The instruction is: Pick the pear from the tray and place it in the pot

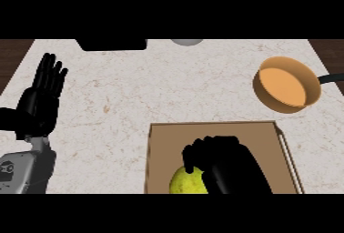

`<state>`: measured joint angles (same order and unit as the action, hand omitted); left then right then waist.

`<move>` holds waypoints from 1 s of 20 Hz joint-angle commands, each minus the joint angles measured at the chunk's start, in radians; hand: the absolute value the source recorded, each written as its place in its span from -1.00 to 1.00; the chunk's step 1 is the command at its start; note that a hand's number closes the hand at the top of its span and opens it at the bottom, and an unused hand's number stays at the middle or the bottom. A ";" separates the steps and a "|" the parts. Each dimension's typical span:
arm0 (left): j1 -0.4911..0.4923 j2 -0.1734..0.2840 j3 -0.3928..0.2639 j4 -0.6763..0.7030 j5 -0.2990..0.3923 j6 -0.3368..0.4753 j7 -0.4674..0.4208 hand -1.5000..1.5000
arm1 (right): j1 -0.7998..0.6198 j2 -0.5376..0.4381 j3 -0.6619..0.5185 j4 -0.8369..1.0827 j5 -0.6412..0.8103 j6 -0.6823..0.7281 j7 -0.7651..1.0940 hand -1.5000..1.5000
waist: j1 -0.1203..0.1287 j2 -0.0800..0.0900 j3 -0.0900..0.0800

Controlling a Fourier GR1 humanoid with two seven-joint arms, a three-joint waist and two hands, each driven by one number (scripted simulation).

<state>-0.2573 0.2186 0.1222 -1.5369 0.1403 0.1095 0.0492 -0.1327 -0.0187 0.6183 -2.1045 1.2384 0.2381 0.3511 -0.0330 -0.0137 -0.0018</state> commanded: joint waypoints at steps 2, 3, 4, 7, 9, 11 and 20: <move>-0.003 0.010 0.002 -0.046 0.015 -0.012 0.029 0.00 | -0.028 0.009 -0.116 -0.233 0.058 0.046 0.115 1.00 | 0.021 0.007 0.002; -0.014 -0.003 -0.003 -0.014 0.006 -0.009 0.004 0.00 | -0.016 -0.002 -0.120 -0.243 0.083 0.018 0.113 1.00 | 0.019 0.010 0.002; 0.019 -0.027 -0.018 0.002 0.009 -0.022 -0.031 0.00 | -0.095 0.018 -0.208 -0.245 0.056 0.075 0.131 1.00 | 0.025 0.012 0.001; -0.009 -0.014 -0.004 0.027 0.000 -0.019 -0.030 0.00 | 0.030 -0.049 -0.316 -0.340 -0.040 0.046 0.068 1.00 | 0.023 0.014 0.002; 0.023 -0.013 -0.016 -0.042 0.010 -0.027 0.002 0.00 | -0.094 -0.092 -0.560 -0.316 -0.171 0.141 0.035 1.00 | 0.033 0.015 0.003; -0.012 0.004 0.013 -0.016 0.019 -0.029 0.005 0.00 | -0.120 -0.110 -0.650 -0.249 -0.218 0.162 0.009 1.00 | 0.031 0.015 0.002; -0.022 -0.028 -0.010 0.024 -0.010 -0.016 -0.020 0.00 | -0.216 -0.322 -1.001 0.238 -0.400 0.041 -0.290 1.00 | 0.037 0.017 0.002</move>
<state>-0.2773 0.1957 0.1058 -1.5306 0.1276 0.0985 0.0427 -0.3205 -0.2854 -0.2826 -2.0437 0.8908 0.3468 0.1704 -0.0004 0.0022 0.0008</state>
